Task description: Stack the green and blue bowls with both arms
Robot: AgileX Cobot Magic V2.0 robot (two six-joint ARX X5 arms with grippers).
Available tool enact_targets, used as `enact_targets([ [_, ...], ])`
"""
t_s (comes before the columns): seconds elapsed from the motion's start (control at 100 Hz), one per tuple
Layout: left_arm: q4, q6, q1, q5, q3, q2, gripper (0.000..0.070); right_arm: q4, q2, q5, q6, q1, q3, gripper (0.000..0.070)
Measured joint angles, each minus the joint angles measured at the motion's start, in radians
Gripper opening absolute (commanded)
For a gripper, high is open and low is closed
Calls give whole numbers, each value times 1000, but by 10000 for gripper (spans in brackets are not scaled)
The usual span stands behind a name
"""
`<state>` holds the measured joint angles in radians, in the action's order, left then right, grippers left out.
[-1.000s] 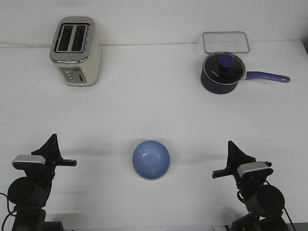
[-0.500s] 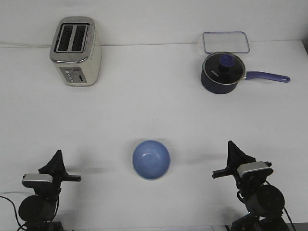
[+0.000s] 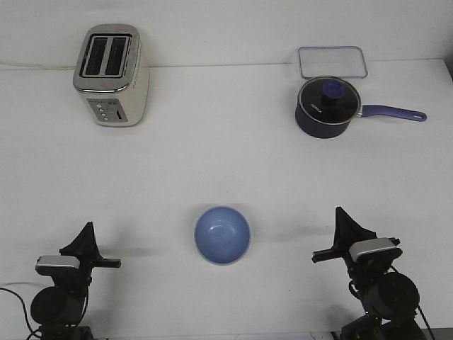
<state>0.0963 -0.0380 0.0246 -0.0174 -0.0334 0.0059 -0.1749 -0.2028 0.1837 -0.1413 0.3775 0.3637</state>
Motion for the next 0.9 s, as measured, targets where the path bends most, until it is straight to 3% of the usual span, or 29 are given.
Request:
enact_targets([
  [0.51,0,0,0,0,0,0,15,0,0,2,12,-1,0,0],
  [0.69,0,0,0,0,0,0,15,9,42,0,142,-105,-37,0],
  [0.9,0,0,0,0,0,0,15,45,141,-118,286,-295,-233,0],
])
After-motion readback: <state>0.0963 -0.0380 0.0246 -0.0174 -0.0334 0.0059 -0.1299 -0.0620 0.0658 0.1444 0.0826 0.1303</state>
